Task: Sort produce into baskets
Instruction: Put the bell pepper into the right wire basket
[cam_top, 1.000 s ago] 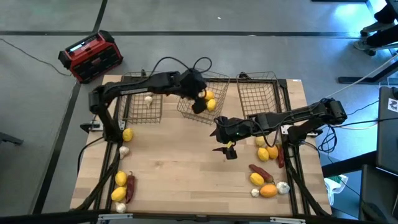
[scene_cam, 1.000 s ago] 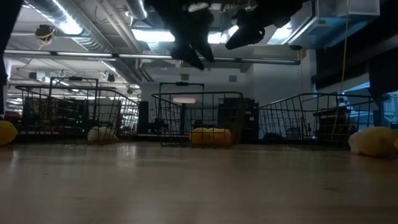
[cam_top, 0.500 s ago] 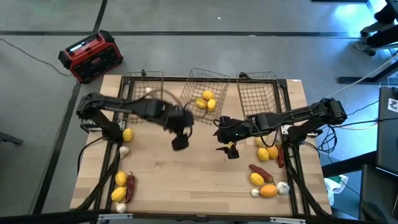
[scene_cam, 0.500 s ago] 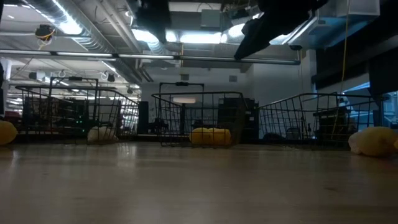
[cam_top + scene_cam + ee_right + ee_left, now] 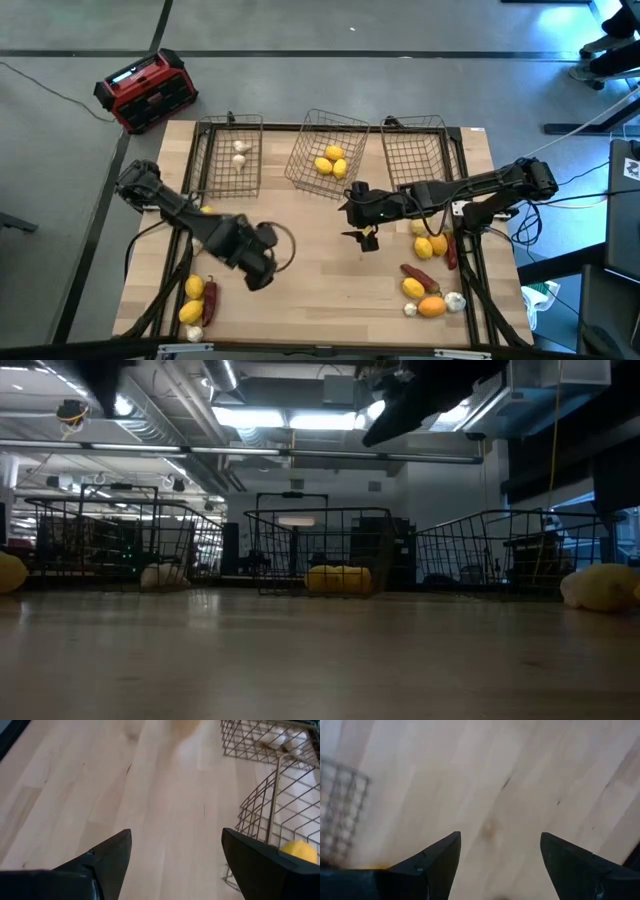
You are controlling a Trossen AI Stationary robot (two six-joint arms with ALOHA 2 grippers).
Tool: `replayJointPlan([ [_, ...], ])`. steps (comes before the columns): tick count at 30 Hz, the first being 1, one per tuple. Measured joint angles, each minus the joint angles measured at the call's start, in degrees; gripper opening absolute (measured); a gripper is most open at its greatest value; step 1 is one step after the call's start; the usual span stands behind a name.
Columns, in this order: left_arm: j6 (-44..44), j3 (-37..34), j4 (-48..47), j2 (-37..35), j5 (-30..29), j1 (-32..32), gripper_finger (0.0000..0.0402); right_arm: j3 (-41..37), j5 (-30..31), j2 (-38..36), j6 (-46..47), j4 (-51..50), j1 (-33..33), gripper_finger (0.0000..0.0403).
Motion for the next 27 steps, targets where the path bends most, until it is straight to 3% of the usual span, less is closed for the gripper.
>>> replayJointPlan([
  [8,-21.27,-4.90,-0.66,0.02,-1.10,-9.04,0.0269,0.00,0.06,0.00,-3.00,5.17,0.00,0.0308],
  [16,-41.47,-8.03,1.28,0.02,7.80,-16.54,0.0269,0.00,0.06,0.00,-4.44,6.49,0.00,0.0308],
  [27,-54.81,-15.71,13.66,0.11,14.60,-21.22,0.0269,0.00,-0.07,0.00,-4.41,8.81,0.00,0.0308],
])
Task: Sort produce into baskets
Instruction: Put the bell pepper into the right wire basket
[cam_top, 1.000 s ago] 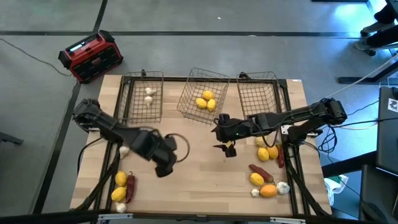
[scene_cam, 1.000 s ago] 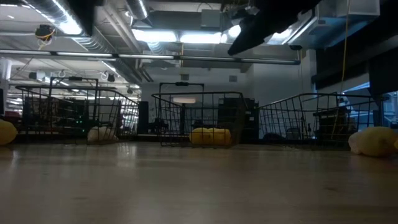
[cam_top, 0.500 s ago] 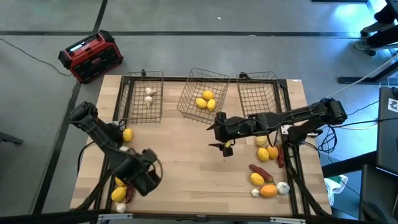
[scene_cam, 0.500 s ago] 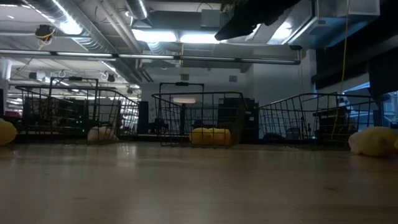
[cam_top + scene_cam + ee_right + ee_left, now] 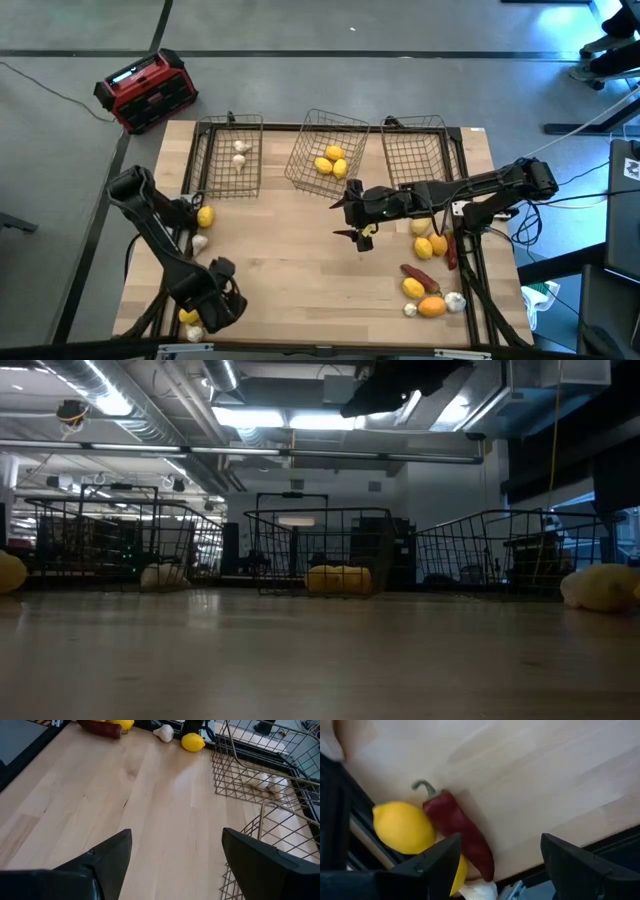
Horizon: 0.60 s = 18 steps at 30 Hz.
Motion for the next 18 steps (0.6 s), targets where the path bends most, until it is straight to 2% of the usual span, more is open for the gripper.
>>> replayJointPlan([
  [5,-3.12,-1.83,0.18,0.00,2.15,-0.66,0.0269,0.00,-0.04,0.00,0.03,-0.02,0.00,0.0308],
  [18,-3.22,-7.27,5.02,0.00,5.49,-0.61,0.0269,0.00,0.04,0.00,0.04,0.03,0.00,0.0308],
])
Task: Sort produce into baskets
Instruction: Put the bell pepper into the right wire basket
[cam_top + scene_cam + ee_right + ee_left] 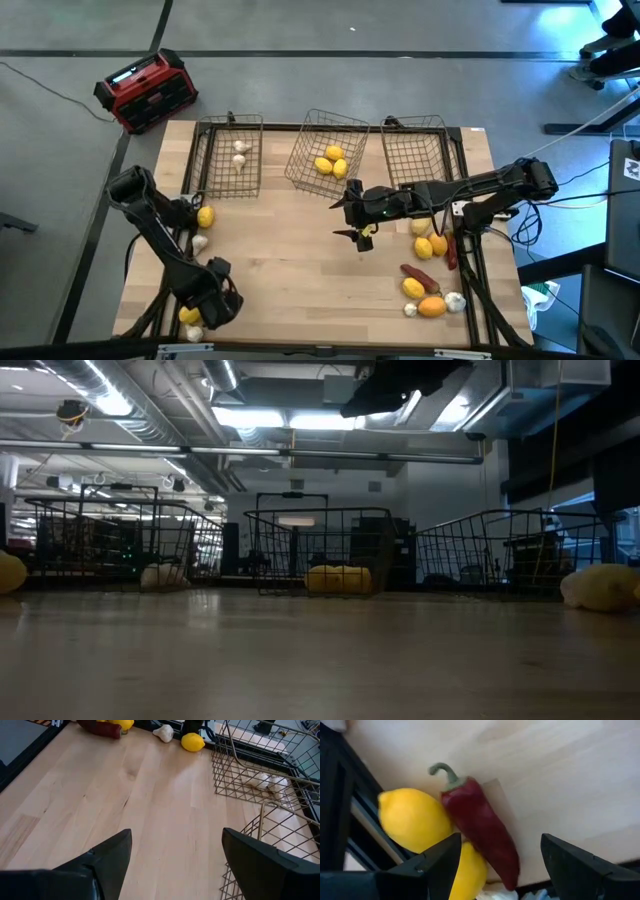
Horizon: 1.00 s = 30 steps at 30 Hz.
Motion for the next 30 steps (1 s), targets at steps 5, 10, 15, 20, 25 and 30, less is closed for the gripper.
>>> replayJointPlan([
  [5,-0.08,-1.20,0.94,0.00,0.16,0.00,0.0269,0.00,0.00,0.00,0.00,0.04,0.00,0.0308],
  [10,-0.01,-2.95,1.68,0.01,2.86,0.02,0.0269,0.00,0.00,0.00,0.00,0.05,0.00,0.0308],
  [15,-0.23,-4.55,3.66,0.11,2.96,0.09,0.0269,0.00,0.02,0.00,0.00,0.03,0.00,0.0308],
  [20,-0.23,-7.29,8.12,0.11,2.96,0.13,0.0269,0.00,0.04,0.00,-0.13,-0.04,0.00,0.0308],
  [25,-0.22,-8.87,8.13,0.11,2.88,0.13,0.0269,0.00,0.05,0.00,-0.87,-0.12,0.00,0.0308],
  [30,-0.01,-10.81,10.62,0.11,2.71,0.13,0.0269,0.00,0.05,0.00,-1.07,-0.18,-0.02,0.0308],
])
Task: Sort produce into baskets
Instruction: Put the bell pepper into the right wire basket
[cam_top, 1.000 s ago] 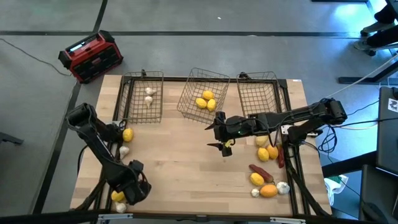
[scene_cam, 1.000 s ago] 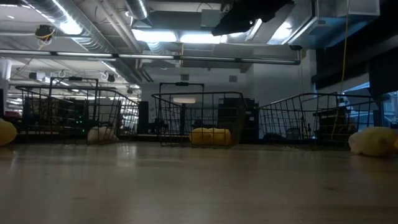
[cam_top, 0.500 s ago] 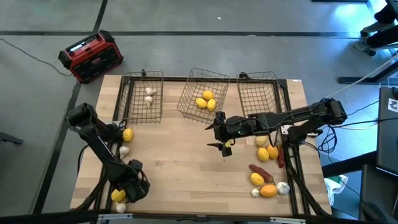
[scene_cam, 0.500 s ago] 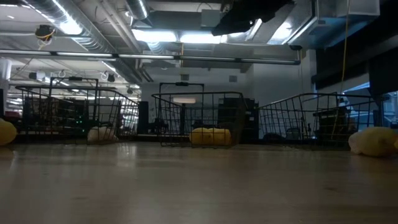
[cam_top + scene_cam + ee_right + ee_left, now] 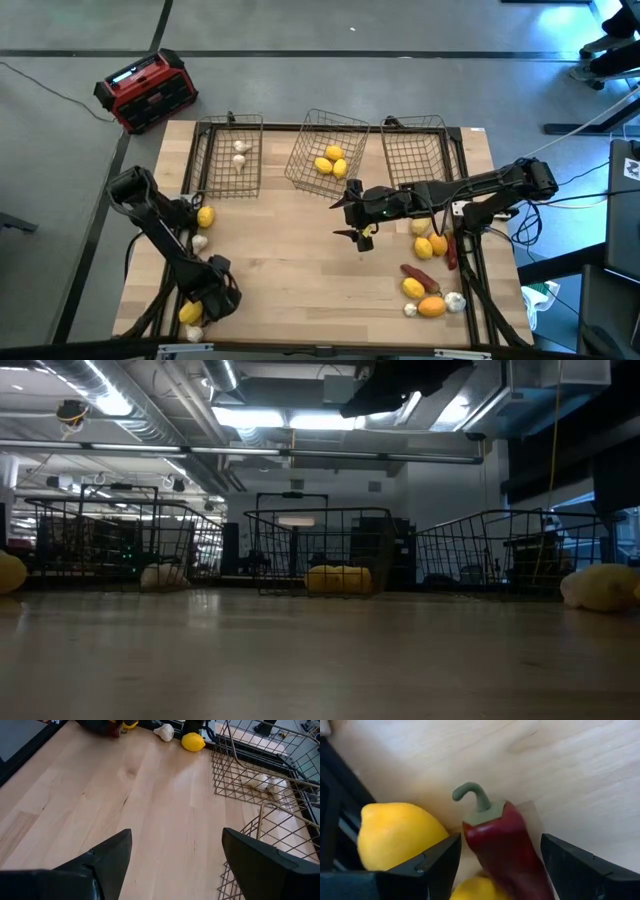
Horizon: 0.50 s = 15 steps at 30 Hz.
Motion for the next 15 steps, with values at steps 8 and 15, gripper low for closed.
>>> replayJointPlan([
  [8,0.45,-2.91,4.84,-0.13,-0.10,0.02,0.0261,0.04,-0.01,0.76,0.02,-0.29,0.01,0.0308],
  [15,1.99,-3.32,7.18,-0.17,-3.00,0.01,0.0198,0.07,-0.12,2.68,0.24,-0.57,0.02,0.0308],
])
